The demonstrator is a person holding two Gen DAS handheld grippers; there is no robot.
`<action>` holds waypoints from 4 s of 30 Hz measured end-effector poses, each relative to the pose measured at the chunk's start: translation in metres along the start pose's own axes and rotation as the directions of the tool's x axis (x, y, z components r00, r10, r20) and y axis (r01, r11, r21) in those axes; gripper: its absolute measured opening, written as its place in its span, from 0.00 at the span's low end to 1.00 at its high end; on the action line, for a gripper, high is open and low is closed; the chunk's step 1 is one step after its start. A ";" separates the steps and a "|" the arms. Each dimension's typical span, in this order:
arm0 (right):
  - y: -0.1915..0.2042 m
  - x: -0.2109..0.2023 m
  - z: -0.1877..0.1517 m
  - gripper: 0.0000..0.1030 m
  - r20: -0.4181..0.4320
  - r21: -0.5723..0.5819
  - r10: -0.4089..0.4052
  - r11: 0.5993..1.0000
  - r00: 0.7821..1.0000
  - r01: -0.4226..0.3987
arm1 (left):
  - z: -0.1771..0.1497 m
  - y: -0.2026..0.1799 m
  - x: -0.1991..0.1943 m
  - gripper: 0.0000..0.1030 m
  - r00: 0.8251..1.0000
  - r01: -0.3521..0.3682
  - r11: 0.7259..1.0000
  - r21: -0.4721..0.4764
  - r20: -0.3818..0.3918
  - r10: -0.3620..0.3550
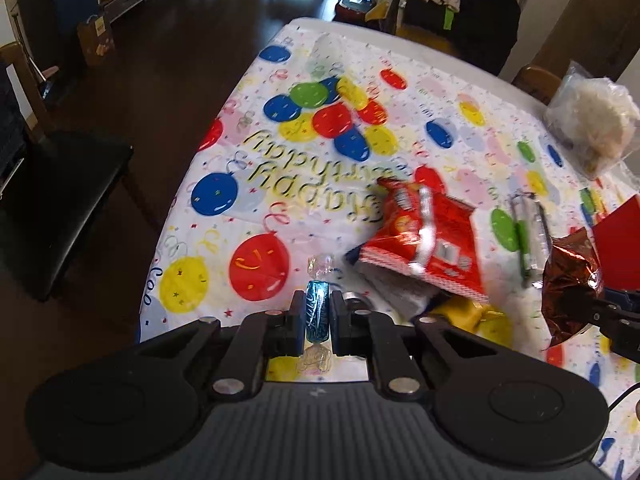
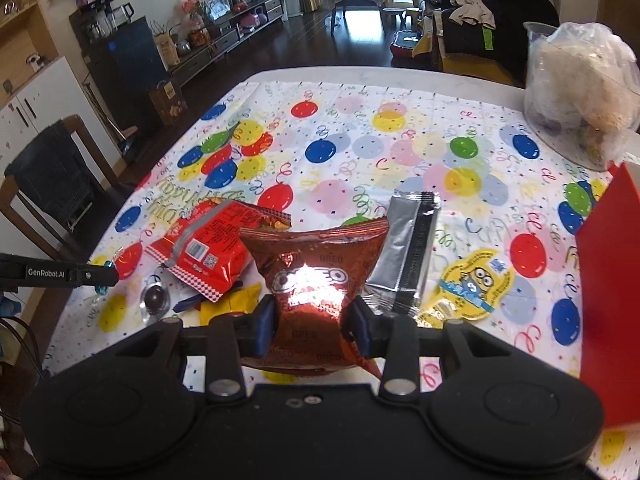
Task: Organize snacks
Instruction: 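Carry the blue candy and Oreo packet over the red box, then open both tools to drop the candy and Oreo packet into the box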
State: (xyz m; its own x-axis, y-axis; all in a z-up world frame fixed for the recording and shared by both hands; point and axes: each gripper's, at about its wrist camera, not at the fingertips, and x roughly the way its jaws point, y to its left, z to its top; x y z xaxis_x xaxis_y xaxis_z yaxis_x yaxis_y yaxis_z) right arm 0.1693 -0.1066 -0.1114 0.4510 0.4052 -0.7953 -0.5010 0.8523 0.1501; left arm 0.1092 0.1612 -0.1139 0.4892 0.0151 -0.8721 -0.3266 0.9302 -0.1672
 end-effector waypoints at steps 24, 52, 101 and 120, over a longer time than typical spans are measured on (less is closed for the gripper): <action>-0.099 -0.125 -0.010 0.37 0.145 0.084 -0.052 0.996 0.988 0.040 | -0.001 -0.160 -0.061 0.11 0.983 0.137 0.968 0.212 0.088 -0.159; -0.283 -0.164 -0.036 0.37 0.128 0.223 -0.188 0.962 0.974 0.157 | -0.017 -0.392 -0.030 0.11 0.969 0.233 0.865 0.445 -0.029 -0.247; -0.368 -0.076 -0.031 0.39 -0.140 0.184 -0.201 0.957 0.969 0.225 | -0.008 -0.524 0.097 0.11 0.958 0.180 0.842 0.509 -0.286 -0.032; -0.354 -0.121 -0.036 0.52 -0.055 0.251 -0.167 0.952 0.984 0.176 | -0.009 -0.505 0.061 0.26 0.962 0.236 0.841 0.488 -0.242 -0.129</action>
State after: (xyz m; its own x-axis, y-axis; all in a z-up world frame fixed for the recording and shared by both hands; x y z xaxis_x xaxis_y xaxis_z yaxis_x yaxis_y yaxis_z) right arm 0.2654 -0.4689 -0.0889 0.4867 0.2381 -0.8405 -0.2123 0.9655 0.1506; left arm 0.2966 -0.3109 -0.0872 0.3172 -0.1946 -0.9282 0.2352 0.9643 -0.1218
